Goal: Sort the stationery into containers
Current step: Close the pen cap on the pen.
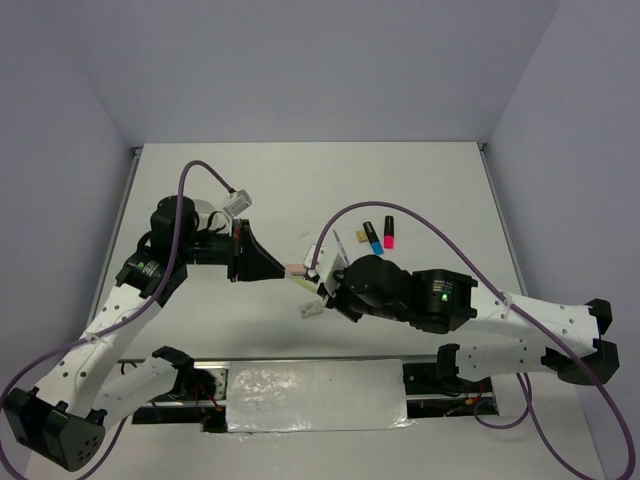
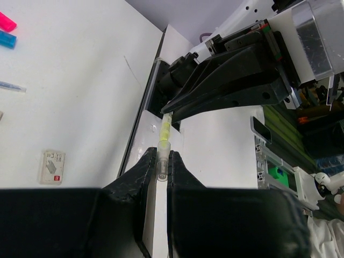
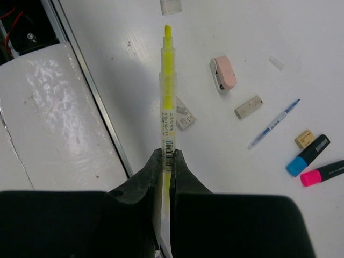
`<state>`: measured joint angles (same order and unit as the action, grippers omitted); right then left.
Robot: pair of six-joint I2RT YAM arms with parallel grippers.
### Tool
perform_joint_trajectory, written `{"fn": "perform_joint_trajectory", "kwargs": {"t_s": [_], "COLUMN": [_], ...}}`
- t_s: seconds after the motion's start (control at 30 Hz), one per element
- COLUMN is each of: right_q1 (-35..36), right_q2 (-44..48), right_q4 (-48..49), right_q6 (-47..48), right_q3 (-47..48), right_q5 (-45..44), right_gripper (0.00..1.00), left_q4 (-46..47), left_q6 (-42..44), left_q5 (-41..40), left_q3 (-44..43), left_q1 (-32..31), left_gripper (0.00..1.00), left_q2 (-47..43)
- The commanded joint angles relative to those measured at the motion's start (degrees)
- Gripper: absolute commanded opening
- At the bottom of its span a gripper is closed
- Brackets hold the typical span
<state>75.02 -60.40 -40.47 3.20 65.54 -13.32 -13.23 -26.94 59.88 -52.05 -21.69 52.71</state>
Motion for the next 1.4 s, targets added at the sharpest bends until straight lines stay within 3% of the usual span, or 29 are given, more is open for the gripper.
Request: {"fn": "perform_joint_trajectory", "kwargs": {"t_s": [0.0, 1.37], "right_q1": [0.6, 0.4], "right_q2": [0.6, -0.4], "right_q4": [2.2, 2.8], "right_q6": [0.0, 0.9], "right_q3": [-0.1, 2.8], "right_q5": [-1.4, -1.7], "right_gripper": [0.0, 0.0], "left_q4": [2.8, 0.6], "left_q6": [0.2, 4.2], "left_q5": [1.1, -0.7], "left_q3": [-1.2, 0.3], "left_q1": [-0.4, -0.4], "left_gripper": [0.0, 0.0], "left_q2": [-1.3, -0.2]}}
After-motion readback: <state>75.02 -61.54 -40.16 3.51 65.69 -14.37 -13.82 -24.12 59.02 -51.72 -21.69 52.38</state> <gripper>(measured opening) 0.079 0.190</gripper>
